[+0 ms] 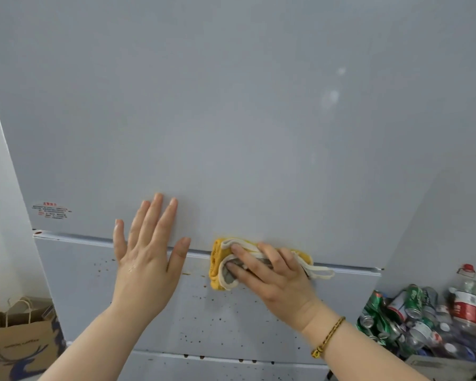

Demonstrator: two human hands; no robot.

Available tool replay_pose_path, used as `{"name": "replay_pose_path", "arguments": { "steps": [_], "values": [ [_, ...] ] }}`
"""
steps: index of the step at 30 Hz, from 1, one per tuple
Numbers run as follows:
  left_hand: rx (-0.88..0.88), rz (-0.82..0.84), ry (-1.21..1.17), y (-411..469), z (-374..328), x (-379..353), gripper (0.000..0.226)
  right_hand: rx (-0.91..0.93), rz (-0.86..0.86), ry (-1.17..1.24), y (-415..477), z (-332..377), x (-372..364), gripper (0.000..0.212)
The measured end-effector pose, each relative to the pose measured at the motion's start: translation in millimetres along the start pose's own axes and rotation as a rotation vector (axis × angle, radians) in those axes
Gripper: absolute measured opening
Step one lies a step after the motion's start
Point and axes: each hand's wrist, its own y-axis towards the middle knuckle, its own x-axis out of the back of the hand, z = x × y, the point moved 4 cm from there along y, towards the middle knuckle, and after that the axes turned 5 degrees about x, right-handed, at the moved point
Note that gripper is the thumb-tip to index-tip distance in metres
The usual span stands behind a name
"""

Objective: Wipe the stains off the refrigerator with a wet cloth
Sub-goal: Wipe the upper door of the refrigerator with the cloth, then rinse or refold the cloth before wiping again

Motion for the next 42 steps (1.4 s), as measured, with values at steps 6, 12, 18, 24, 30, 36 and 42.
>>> {"name": "replay_pose_path", "arguments": {
  "steps": [6,12,18,24,30,36,42],
  "values": [
    [0.041,0.040,0.071,-2.8,-2.5,-16.0,0.065,-0.106,0.169,-0.094,-84.8,-56.7,39.6,0.033],
    [0.074,0.019,0.052,-2.8,-9.3,-15.5,0.064,-0.341,0.394,-0.145,-144.8,-89.6,75.1,0.054],
    [0.074,0.070,-0.053,-20.9,-28.3,-12.6,0.067,-0.894,0.345,0.207,-144.8,-82.8,101.4,0.037],
    [0.128,0.265,-0.411,-55.2,-60.1,-10.7,0.035,-1.716,0.225,1.471,-96.3,-31.7,106.0,0.026],
    [0.187,0.510,-0.594,-85.8,-65.1,8.0,0.043,-1.561,0.494,2.139,-43.6,30.3,91.1,0.037],
    [0.547,0.345,-0.656,-115.9,-2.8,48.0,0.015,-1.411,0.649,2.459,5.9,100.8,76.4,0.049],
    [0.816,0.119,-0.616,-159.6,58.5,106.2,0.018,-1.391,0.702,2.509,57.1,167.0,70.3,0.032]
  ]
}}
